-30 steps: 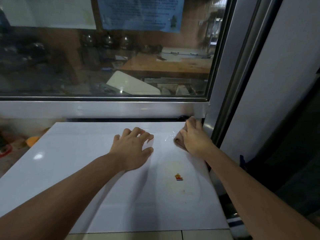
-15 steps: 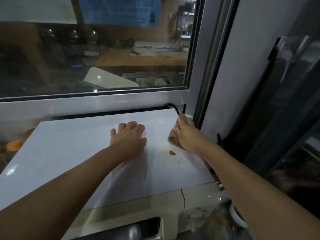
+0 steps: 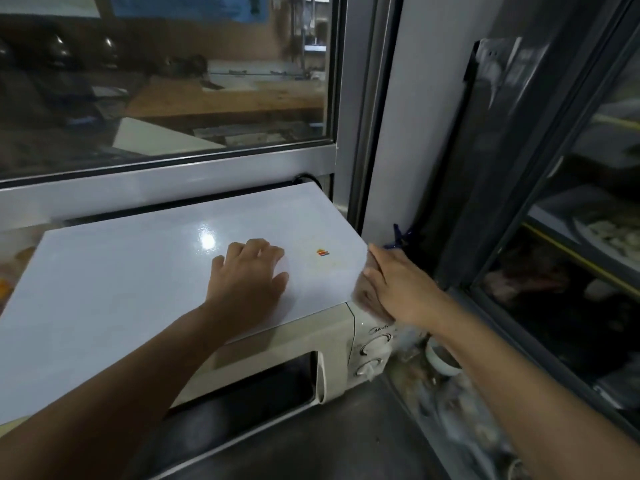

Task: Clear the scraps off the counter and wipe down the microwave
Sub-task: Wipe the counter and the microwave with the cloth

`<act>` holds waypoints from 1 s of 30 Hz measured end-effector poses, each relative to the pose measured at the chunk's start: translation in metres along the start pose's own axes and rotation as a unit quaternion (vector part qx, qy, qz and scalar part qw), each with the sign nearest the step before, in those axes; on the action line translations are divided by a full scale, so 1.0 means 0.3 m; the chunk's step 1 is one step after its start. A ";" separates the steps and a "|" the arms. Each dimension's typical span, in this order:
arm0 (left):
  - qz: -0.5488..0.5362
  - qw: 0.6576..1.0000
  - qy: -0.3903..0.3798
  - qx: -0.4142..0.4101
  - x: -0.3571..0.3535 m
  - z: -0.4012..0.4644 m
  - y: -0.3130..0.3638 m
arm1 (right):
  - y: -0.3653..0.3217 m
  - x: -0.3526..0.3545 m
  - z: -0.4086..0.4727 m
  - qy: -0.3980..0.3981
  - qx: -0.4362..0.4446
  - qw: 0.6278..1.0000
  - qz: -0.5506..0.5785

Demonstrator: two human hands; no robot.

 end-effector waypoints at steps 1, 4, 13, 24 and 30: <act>-0.007 1.000 -0.009 0.002 0.008 -0.003 -0.001 | -0.023 0.001 0.039 -0.003 -0.003 1.000 0.005; -0.009 1.000 -0.002 0.004 0.038 -0.055 -0.015 | -0.069 -0.011 0.098 0.008 0.000 1.000 -0.020; 0.028 0.999 -0.009 0.016 0.074 -0.258 -0.131 | -0.191 -0.113 -0.143 0.138 0.130 0.971 -0.148; 0.014 0.999 -0.018 0.026 0.061 -0.245 -0.169 | -0.121 -0.071 -0.196 0.064 0.199 0.967 -0.145; 0.018 1.000 -0.007 0.014 0.055 -0.249 -0.168 | -0.142 -0.068 -0.165 0.088 0.134 0.967 -0.196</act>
Point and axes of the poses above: each hand's wrist, its own z-axis towards the middle knuckle, its own x-axis out of the back of the hand, y = z × x, the point moved 1 cm from there along z, towards the middle knuckle, and after that the axes turned 14 degrees about -x, right-handed, at the moved point
